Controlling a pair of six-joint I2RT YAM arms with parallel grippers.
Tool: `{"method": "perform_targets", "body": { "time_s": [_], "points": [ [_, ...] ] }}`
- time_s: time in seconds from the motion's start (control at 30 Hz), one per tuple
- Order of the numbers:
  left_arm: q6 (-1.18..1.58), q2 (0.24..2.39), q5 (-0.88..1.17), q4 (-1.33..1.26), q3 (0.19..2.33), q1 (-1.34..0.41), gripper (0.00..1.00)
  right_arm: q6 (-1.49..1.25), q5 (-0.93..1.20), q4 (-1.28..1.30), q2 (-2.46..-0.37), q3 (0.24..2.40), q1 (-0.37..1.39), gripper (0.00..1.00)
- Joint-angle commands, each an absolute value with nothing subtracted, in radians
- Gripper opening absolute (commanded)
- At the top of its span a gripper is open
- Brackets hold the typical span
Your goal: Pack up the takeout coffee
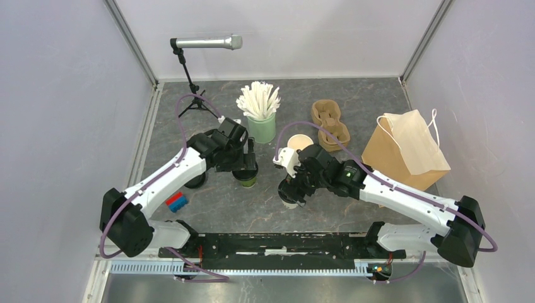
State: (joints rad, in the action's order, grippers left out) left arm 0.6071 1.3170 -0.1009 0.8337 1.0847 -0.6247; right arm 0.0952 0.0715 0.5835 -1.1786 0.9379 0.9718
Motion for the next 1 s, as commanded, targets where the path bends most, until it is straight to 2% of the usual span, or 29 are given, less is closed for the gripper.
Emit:
{"method": "perform_targets", "body": {
  "time_s": [0.0,0.43,0.6,0.73,0.97],
  "points": [
    [0.578,1.327,-0.071,0.795,1.104,-0.623,0.97,0.11,0.06,0.549,-1.169,0.925,0.978,0.98],
    [0.564,1.389,-0.089,0.786,1.106,-0.628,1.0,0.137,0.042,0.531,-1.222,0.929,0.999,0.98],
    [0.552,1.387,-0.122,0.785,1.106,-0.632,0.92,0.144,0.017,0.528,-1.239,0.941,1.002,0.98],
    [0.553,1.382,-0.161,0.805,1.115,-0.631,0.84,0.144,0.006,0.513,-1.24,0.943,1.002,0.91],
    [0.546,1.362,-0.22,0.814,1.114,-0.626,0.79,0.144,0.018,0.492,-1.249,0.954,1.003,0.86]
  ]
}}
